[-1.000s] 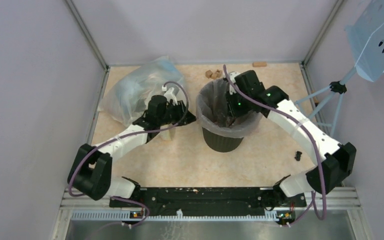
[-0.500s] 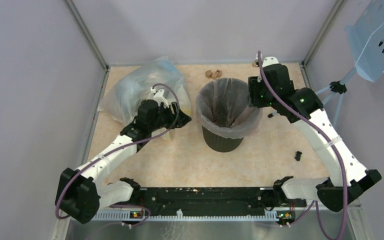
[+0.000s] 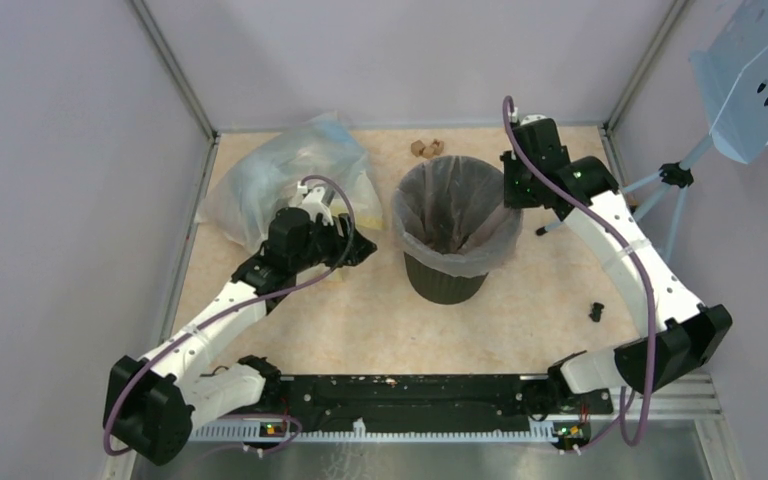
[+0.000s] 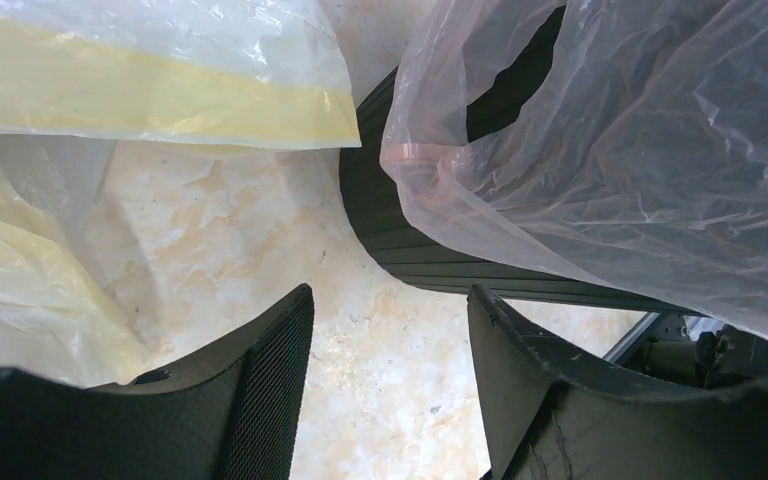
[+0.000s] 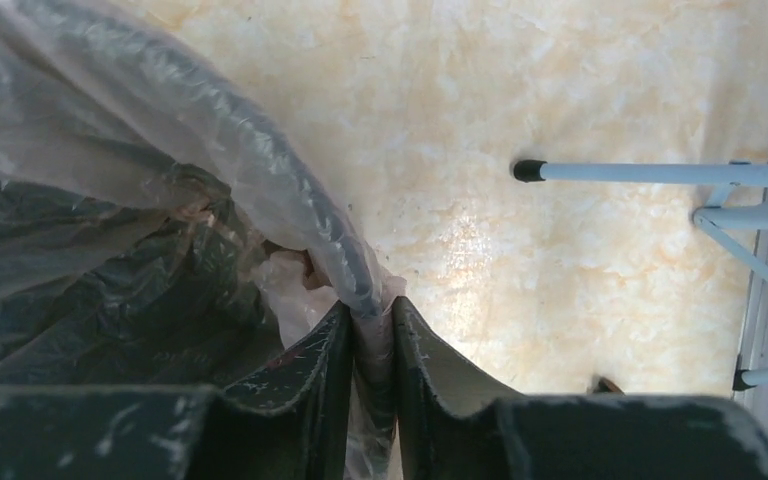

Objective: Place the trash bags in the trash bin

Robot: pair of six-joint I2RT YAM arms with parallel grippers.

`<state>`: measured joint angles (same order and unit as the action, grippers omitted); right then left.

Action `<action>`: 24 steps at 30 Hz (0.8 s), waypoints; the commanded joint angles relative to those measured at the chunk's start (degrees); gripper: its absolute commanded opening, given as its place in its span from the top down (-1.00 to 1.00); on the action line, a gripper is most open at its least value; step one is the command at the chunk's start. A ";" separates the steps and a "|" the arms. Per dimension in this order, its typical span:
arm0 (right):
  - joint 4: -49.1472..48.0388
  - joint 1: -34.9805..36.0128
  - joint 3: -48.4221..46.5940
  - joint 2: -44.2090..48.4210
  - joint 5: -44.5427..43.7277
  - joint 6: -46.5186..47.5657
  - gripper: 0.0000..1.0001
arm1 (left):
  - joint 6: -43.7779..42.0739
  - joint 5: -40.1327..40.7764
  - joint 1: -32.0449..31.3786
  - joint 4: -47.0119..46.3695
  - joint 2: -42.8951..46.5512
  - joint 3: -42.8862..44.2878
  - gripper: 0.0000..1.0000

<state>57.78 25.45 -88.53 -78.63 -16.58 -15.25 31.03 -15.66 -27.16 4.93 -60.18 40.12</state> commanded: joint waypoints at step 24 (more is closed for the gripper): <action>-6.61 -9.63 -35.01 -30.55 0.58 2.87 0.58 | -5.89 3.98 0.07 3.71 1.05 4.27 -0.30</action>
<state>50.96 16.40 -117.62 -108.27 -14.35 -14.81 26.13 -12.29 -27.16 9.50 -59.05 41.56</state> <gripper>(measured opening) 0.109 0.649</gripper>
